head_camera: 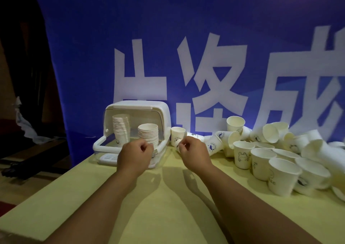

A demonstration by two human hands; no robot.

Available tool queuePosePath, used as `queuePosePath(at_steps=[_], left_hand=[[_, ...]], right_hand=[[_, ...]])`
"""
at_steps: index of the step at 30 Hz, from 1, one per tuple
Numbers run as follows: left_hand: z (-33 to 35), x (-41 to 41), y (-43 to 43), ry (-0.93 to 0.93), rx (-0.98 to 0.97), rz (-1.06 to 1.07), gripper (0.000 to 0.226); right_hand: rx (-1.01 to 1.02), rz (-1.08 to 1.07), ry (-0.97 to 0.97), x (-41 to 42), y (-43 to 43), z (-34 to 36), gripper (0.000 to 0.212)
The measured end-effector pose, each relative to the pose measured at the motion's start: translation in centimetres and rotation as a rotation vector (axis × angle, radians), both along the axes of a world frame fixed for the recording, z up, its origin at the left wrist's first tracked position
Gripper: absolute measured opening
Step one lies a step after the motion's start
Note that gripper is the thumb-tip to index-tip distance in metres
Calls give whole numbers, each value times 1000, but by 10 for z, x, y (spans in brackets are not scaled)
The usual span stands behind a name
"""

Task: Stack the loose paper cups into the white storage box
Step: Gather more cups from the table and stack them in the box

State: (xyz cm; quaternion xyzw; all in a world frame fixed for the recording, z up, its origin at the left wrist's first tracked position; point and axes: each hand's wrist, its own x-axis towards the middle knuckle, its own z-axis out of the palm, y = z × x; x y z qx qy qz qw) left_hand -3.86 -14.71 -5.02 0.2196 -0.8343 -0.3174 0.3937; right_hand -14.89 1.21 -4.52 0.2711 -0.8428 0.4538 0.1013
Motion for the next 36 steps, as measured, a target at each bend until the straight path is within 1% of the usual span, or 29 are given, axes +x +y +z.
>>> queuePosePath(at_steps=[2,5,9,12,15,18,22,24,25,27,29,31,33,36], left_hand=[[-2,6,24,-18,9,-25,32],[-2,8,63,-33,29,-81,29],[-5,2,126,-110,46,-222,25],[-13,-1,173,-144,81,-301,27],[-23,-6,213,-190,81,-374,28],[-29,-15,250,-229,94,-459,22],[-34,-29,301,-327,85,-594,8],[-39,-37,326,-345,112,-656,7],[-41,-40,338,-352,116,-668,11],[-44,-48,360,-369,93,-671,28],[-45,-57,379,-360,79,-676,57],[-46,-68,392,-336,68,-680,81],[-48,-81,397,-338,54,-661,94],[-51,-101,396,-343,-3,-631,95]], right_hand=[[16,-30,2,8,25,-1,18],[39,-62,-5,20,68,-6,14],[51,-152,-24,30,136,-13,8],[46,-218,-52,32,190,-21,9],[35,-295,-76,34,243,-31,16],[90,-371,-84,34,293,-36,15],[132,-491,-119,27,349,-44,12],[156,-569,-142,20,373,-47,4],[159,-612,-168,16,383,-48,9],[125,-694,-242,6,396,-49,37],[79,-754,-274,-5,404,-50,65],[84,-771,-271,-18,408,-51,84],[103,-775,-269,-31,409,-52,95],[120,-810,-243,-46,406,-55,99]])
